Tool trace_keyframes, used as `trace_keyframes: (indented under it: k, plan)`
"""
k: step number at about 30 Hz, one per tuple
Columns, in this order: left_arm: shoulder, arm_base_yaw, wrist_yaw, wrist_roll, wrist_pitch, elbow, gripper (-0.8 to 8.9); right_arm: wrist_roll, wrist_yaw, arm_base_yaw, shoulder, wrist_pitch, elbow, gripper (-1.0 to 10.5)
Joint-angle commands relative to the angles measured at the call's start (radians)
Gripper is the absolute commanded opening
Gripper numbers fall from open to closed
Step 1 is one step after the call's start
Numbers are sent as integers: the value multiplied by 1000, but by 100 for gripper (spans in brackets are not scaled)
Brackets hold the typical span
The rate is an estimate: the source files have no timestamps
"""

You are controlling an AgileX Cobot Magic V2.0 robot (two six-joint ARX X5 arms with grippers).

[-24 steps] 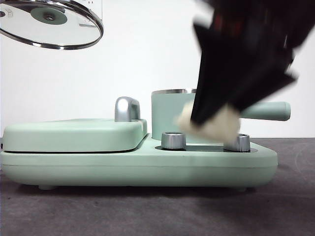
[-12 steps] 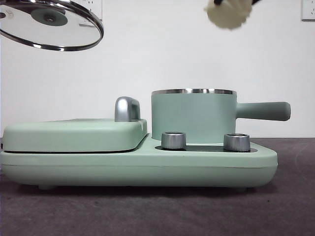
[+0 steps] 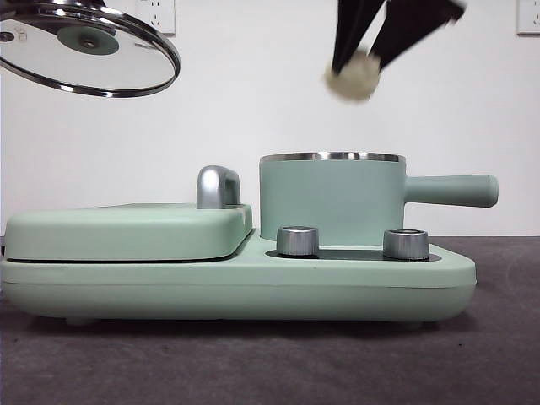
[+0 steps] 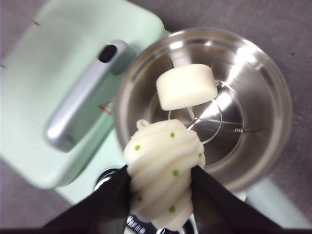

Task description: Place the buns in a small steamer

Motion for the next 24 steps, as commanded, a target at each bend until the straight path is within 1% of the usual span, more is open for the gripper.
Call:
trace_keyframes:
  k: [1,5,10,12,14,17,19,22,24]
  plan:
    - [3,-3,1,6,31,17,15,-42,-3,-7,96,5,42,165]
    - [3,-3,1,6,33,17,16,-53,-1,-23,187,20,53,165]
    - [3,-3,1,6,33,17,16,-62,0,-35,252,46,53,167]
    - [3,-3,1,6,34,17,16,-62,0,-37,262,57,53,203]
    - [3,-3,1,6,33,17,16,-62,-1,-37,267,65,53,264]
    - [3,-3,1,6,33,17,16,-62,-1,-37,267,68,54,278]
    - [3,-3,1,6,33,17,15,-62,0,-37,267,55,71,279]
    - [3,-3,1,6,33,17,15,-64,0,-37,262,-20,158,279]
    - [3,-3,1,6,33,17,15,-85,1,-34,235,-65,219,279]
